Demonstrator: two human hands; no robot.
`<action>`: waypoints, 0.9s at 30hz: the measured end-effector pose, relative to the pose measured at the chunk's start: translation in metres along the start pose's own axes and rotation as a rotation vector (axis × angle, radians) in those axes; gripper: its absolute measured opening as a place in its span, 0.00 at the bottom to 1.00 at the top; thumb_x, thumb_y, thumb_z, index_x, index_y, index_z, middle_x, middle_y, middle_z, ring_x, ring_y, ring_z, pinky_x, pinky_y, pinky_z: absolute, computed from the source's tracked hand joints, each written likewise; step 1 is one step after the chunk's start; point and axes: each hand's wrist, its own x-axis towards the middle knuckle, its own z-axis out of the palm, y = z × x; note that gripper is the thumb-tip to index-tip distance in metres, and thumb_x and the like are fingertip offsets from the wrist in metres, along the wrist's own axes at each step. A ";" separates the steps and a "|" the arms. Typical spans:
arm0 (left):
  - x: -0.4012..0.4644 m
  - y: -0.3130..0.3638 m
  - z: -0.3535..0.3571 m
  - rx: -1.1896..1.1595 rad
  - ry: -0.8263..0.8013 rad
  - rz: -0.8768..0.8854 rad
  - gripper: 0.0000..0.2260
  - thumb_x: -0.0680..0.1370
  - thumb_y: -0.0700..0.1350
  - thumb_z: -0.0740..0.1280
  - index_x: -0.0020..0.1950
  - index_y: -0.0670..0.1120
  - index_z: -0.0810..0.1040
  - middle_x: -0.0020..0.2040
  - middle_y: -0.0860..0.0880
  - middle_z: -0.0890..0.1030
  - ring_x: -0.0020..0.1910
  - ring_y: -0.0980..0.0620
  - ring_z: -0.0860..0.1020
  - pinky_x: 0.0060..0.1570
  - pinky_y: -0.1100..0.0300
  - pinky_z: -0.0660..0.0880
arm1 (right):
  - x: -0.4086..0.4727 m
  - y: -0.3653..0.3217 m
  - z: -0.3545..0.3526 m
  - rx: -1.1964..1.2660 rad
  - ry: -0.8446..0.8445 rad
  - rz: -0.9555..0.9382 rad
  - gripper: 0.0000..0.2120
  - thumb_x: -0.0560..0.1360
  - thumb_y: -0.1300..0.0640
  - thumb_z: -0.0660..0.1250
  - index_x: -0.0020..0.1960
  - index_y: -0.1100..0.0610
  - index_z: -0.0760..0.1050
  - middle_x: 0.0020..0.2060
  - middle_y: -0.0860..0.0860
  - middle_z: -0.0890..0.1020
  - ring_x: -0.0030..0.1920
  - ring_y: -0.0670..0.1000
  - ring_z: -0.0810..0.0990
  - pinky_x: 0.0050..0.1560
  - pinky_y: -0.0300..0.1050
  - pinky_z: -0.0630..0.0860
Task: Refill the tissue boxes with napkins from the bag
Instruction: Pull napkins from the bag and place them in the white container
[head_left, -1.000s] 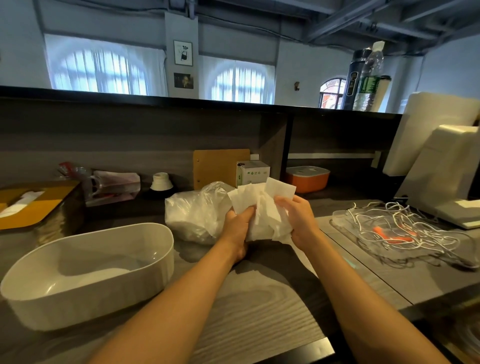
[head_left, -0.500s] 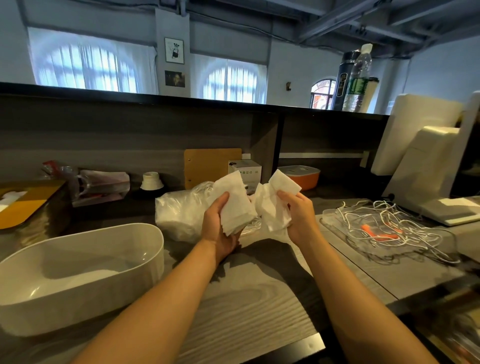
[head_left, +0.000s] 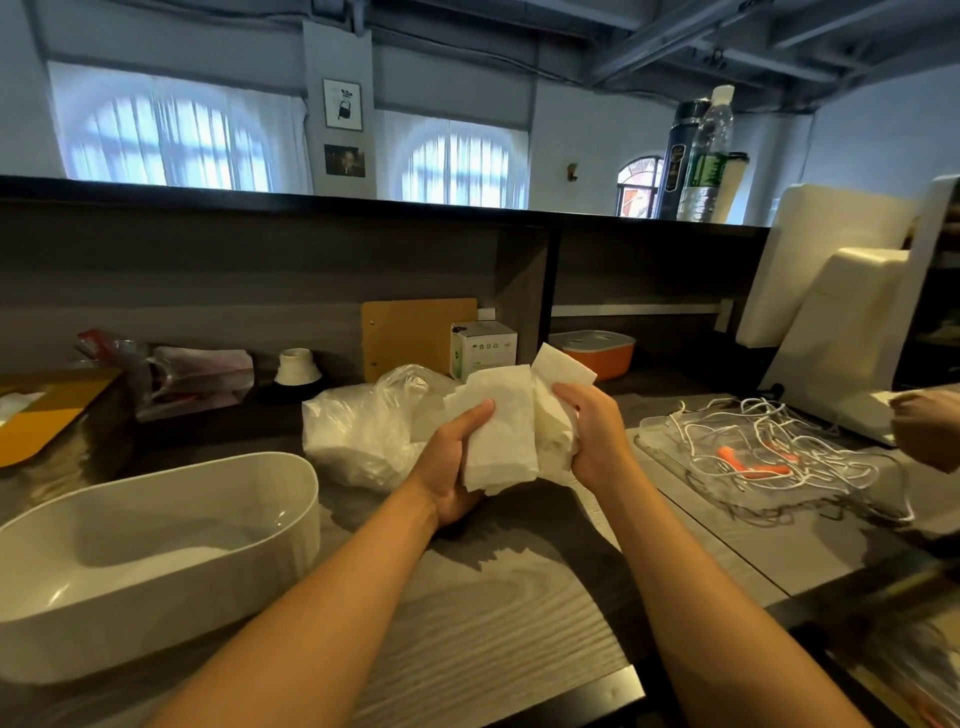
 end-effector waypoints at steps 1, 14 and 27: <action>0.000 0.000 0.000 -0.009 -0.019 -0.006 0.22 0.71 0.52 0.69 0.64 0.49 0.75 0.52 0.42 0.82 0.53 0.42 0.80 0.55 0.44 0.77 | 0.001 0.000 -0.001 0.007 0.000 0.008 0.08 0.75 0.55 0.69 0.53 0.49 0.74 0.55 0.56 0.81 0.56 0.59 0.81 0.59 0.66 0.77; 0.003 0.004 -0.006 -0.142 0.106 0.078 0.21 0.73 0.52 0.70 0.65 0.50 0.74 0.54 0.41 0.82 0.56 0.38 0.79 0.58 0.37 0.76 | -0.002 -0.003 -0.014 0.262 0.046 -0.074 0.18 0.77 0.54 0.64 0.65 0.59 0.70 0.42 0.53 0.76 0.38 0.49 0.79 0.30 0.40 0.75; -0.006 0.008 -0.003 -0.217 -0.063 0.071 0.23 0.72 0.48 0.68 0.67 0.46 0.75 0.51 0.40 0.83 0.51 0.39 0.82 0.51 0.43 0.81 | -0.013 -0.019 -0.015 0.041 -0.230 -0.331 0.15 0.71 0.48 0.62 0.55 0.54 0.73 0.44 0.52 0.77 0.44 0.49 0.81 0.43 0.46 0.81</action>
